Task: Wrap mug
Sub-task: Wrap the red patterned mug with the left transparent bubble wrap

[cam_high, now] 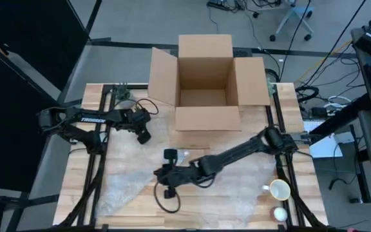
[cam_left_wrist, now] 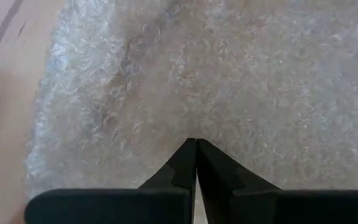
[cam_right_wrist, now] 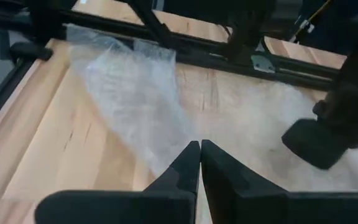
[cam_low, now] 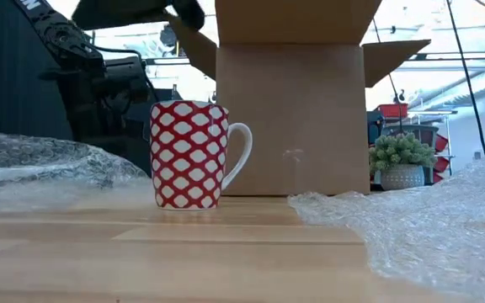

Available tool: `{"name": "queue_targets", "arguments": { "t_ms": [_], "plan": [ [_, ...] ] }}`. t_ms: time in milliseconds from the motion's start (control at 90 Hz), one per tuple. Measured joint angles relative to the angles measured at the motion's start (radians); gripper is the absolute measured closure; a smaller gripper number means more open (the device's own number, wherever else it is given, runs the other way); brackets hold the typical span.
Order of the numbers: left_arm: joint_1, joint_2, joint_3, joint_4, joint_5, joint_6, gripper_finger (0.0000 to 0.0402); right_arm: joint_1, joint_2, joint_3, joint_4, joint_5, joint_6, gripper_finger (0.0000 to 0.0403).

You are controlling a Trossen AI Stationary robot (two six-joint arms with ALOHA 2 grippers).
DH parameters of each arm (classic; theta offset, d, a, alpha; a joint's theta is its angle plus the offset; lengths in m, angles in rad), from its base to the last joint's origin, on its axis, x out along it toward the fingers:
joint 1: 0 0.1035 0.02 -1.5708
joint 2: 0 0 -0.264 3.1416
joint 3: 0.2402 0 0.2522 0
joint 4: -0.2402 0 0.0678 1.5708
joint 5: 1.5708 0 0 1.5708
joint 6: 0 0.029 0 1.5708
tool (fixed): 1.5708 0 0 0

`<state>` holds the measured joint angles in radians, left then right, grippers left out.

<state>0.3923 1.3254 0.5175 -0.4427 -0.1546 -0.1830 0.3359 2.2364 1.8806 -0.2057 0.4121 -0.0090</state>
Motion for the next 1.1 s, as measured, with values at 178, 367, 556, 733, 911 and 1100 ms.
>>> {"name": "queue_targets", "arguments": {
  "t_ms": [178,367,556,733,911,1100],
  "plan": [
    [0.0,0.0,0.0,0.001,0.003,0.0,0.0402,-0.04,0.097,0.111,-0.064,-0.028,0.008,0.0344],
    [0.0,0.0,0.0,0.001,0.004,0.008,0.0401,-0.076,0.167,0.14,-0.098,-0.065,0.065,0.0276],
    [0.0,0.0,0.0,0.01,0.004,0.008,0.0402,-0.088,0.196,0.142,-0.112,-0.11,0.096,0.0233],
    [0.0,0.0,0.0,0.018,0.004,0.008,0.0401,-0.095,0.203,0.142,-0.116,-0.098,0.078,0.0225],
    [0.0,0.0,0.0,0.018,0.004,0.008,0.0402,-0.106,0.206,0.142,-0.123,-0.102,0.064,0.0251],
    [0.0,0.0,0.0,0.018,0.004,0.008,0.0402,-0.106,0.207,0.141,-0.121,-0.167,0.037,0.0322]
  ]
}}
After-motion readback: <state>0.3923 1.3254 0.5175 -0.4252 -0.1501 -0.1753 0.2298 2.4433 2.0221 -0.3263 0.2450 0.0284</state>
